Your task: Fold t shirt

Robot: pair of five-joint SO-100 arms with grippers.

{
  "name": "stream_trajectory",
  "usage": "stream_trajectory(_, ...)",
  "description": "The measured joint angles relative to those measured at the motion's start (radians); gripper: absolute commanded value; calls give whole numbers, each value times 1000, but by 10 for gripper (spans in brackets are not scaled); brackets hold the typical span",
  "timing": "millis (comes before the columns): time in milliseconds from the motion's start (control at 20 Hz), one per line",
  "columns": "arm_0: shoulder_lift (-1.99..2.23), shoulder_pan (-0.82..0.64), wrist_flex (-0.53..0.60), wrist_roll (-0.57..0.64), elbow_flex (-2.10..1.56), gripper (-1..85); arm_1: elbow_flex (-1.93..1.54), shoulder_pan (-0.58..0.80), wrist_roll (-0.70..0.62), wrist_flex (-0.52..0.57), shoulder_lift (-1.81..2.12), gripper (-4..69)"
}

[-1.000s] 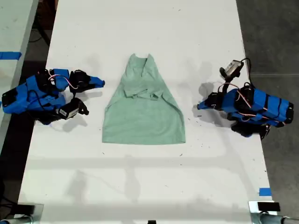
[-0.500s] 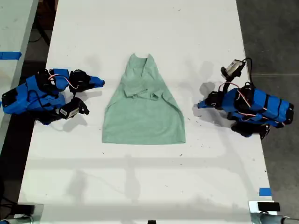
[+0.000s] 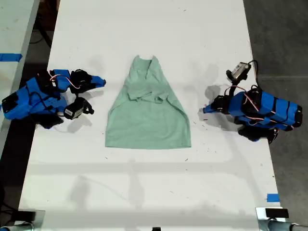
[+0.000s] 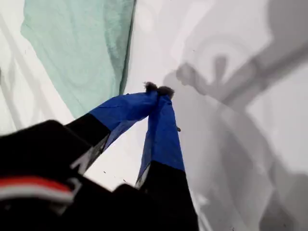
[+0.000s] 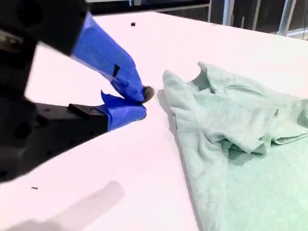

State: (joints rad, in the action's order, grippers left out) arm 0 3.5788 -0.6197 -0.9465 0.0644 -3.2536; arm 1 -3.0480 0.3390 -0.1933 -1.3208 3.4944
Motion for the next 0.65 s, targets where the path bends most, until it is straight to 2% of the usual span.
stream_trajectory(100,0,-71,20,130,0,-3,0,0,2,0,0,-13)
stream_trajectory(200,2,-58,87,270,0,-3,0,0,5,0,0,-13)
stream_trajectory(250,2,-58,104,299,0,-3,0,0,5,0,0,-13)
stream_trajectory(400,2,-14,120,311,0,-3,0,0,5,0,0,-13)
stream_trajectory(500,2,23,124,321,0,-3,0,-2,-57,0,0,-13)
stream_trajectory(650,2,17,127,330,0,-3,0,-2,-67,-6,0,-13)
